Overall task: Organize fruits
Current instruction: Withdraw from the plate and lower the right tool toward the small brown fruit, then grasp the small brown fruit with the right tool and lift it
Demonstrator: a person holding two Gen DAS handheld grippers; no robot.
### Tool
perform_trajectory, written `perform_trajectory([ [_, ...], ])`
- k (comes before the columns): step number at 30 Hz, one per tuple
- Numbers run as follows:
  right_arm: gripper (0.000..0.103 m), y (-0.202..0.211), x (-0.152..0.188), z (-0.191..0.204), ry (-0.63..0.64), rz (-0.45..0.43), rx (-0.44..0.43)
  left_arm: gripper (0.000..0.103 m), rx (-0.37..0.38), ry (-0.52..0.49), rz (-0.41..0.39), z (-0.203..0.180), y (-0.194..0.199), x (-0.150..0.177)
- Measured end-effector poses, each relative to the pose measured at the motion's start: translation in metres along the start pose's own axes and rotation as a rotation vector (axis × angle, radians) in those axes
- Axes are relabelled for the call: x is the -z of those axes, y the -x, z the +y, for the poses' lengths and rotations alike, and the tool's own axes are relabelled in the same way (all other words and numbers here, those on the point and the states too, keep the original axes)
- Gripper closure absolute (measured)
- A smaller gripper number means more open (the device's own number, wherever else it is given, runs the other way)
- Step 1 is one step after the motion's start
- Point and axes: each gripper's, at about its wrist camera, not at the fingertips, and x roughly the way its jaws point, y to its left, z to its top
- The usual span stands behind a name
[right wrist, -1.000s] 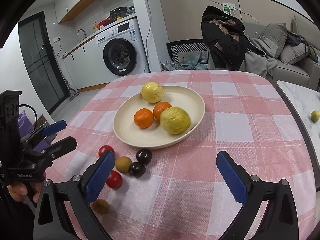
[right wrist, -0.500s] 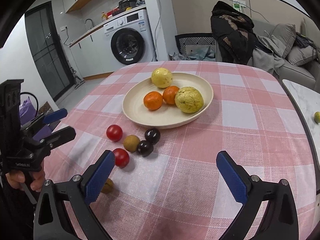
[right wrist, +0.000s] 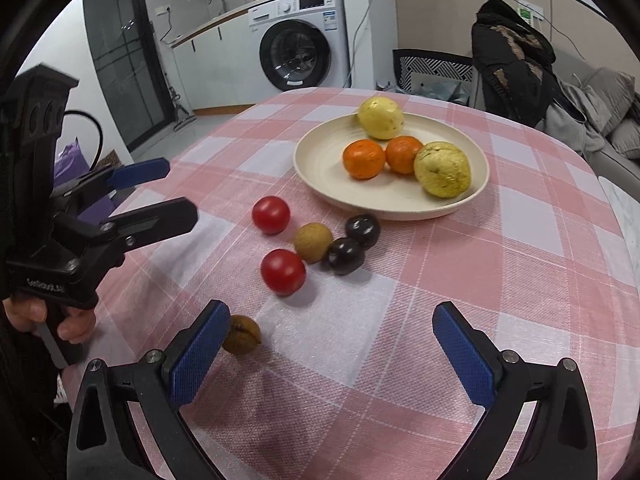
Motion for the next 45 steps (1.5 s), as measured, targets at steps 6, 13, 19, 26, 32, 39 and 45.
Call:
perform_trajectory([
  [6, 0.000, -0.008, 0.004, 0.012, 0.042, 0.037, -0.019, 0.001, 0.004, 0.005, 0.010, 0.001, -0.004, 0.001],
  [13, 0.000, -0.016, 0.007, 0.017, 0.061, 0.066, -0.026, 0.001, 0.011, -0.003, 0.032, -0.002, -0.011, 0.004],
  [19, 0.001, -0.023, 0.011, 0.020, 0.085, 0.102, -0.027, 0.001, 0.009, -0.004, 0.043, -0.003, -0.015, 0.006],
  [26, 0.018, -0.024, 0.012, 0.026, 0.111, 0.096, -0.039, 0.001, 0.012, -0.008, 0.051, -0.003, -0.017, 0.006],
  [32, 0.041, -0.021, 0.013, 0.033, 0.134, 0.085, -0.072, 0.001, 0.018, -0.012, 0.058, -0.004, -0.019, 0.007],
  [39, 0.070, -0.016, 0.012, 0.038, 0.144, 0.073, -0.155, 0.001, 0.021, -0.009, 0.061, -0.005, -0.020, 0.007],
  [45, 0.075, -0.009, 0.013, 0.038, 0.146, 0.050, -0.170, 0.001, 0.024, -0.008, 0.065, -0.006, -0.020, 0.008],
])
